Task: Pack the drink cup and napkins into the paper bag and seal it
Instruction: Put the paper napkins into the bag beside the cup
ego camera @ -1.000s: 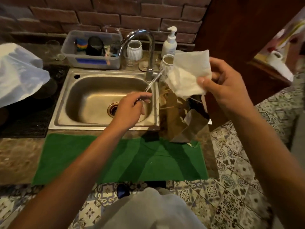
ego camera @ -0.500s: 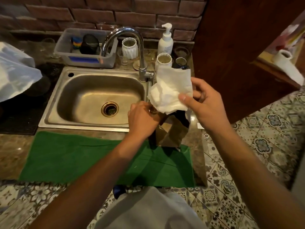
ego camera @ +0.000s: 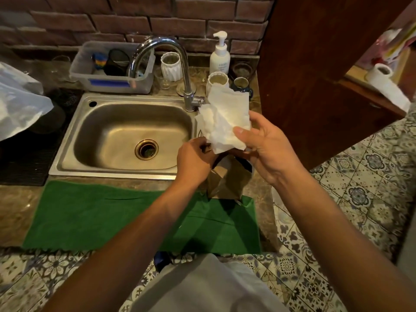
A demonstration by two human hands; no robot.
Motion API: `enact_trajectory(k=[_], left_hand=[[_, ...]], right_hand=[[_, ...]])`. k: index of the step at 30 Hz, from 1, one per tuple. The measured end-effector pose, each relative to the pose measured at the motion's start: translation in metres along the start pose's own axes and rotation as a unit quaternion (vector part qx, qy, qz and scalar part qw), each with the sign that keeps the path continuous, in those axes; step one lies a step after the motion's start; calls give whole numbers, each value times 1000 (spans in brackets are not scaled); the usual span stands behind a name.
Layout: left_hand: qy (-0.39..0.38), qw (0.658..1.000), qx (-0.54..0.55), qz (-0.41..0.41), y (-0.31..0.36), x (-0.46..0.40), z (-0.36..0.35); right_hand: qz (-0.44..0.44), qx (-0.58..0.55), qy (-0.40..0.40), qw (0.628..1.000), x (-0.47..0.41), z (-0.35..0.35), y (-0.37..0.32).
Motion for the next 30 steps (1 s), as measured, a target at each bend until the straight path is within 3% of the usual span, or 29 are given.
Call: enact_trajectory(k=[4,6,10,14,21,27,30], left_hand=[[-23,999,-8,21,-4,-5,-1],[-30,999,-17,25,-3,-5,1],[-22,999,-40,2,-2,-4,8],[-25,998,-50,-4,1,-4,11],[-23,997,-68,-8,0,-3,19],[-23,997,-75,-21,-2,0,17],[-29,996,-76,-30,-1,3,17]], right_hand=[[13,19,52,998,-1,4,9],[38,99,76,991,1,7,8],[111,348,119,923,10,12,1],[88,455,162,871,11,12,7],[-72,674,-9,735,2,23,-4],[-79,780,-183,593,-5,5,-9],[-93,800,-197,559,-18,0,-3]])
Point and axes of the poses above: each hand's wrist, its own x-axis away from the middle knuckle, its own z-axis out of the back of the hand, y = z × x, the point moved 3 cm from there along -x, towards the middle knuckle, and after that the axes turned 6 degrees about -y, right-handed, at the moved point
